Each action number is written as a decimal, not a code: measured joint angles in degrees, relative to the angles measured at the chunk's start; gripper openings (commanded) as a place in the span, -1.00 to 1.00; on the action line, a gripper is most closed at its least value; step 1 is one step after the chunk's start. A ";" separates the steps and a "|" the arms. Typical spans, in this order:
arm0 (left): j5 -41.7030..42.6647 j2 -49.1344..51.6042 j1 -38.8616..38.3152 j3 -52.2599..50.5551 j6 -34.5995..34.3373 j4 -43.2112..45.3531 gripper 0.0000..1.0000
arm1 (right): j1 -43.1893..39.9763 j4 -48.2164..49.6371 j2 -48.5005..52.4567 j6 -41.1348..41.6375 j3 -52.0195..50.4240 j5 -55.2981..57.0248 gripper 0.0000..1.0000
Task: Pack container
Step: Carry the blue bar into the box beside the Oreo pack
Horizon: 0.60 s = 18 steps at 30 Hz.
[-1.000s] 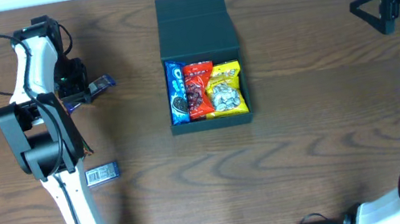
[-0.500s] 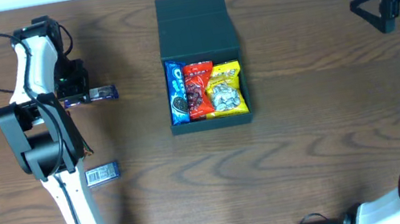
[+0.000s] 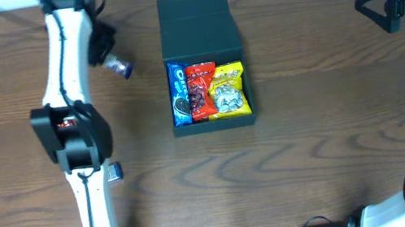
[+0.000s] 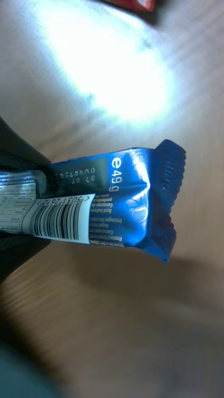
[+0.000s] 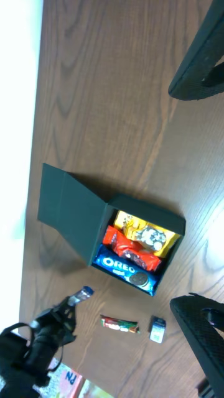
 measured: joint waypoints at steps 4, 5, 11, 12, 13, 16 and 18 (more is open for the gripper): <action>-1.25 0.00 -5.97 6.84 12.37 0.04 -0.89 | 0.00 -0.02 0.00 0.00 0.00 0.00 0.99; -1.25 0.00 -7.39 8.04 15.12 -0.42 -0.89 | 0.02 -0.04 0.00 0.00 0.00 0.00 0.99; -1.20 0.00 -16.41 10.32 25.00 -8.41 -0.88 | 0.02 -0.02 0.00 0.00 0.00 0.00 0.99; -1.18 0.00 -17.66 10.32 25.77 -9.27 -0.88 | 0.02 -0.02 0.00 0.00 0.00 0.00 0.99; -1.20 0.00 -18.69 10.32 26.21 -9.99 -0.88 | 0.02 -0.02 0.00 0.00 0.00 0.00 0.99; -1.25 0.00 -21.38 10.32 27.41 -11.74 -0.88 | 0.02 0.15 0.00 0.00 0.00 0.00 0.99; -1.25 0.00 -22.62 10.27 27.89 -12.85 -0.88 | 0.02 0.37 0.00 0.00 0.00 0.00 0.99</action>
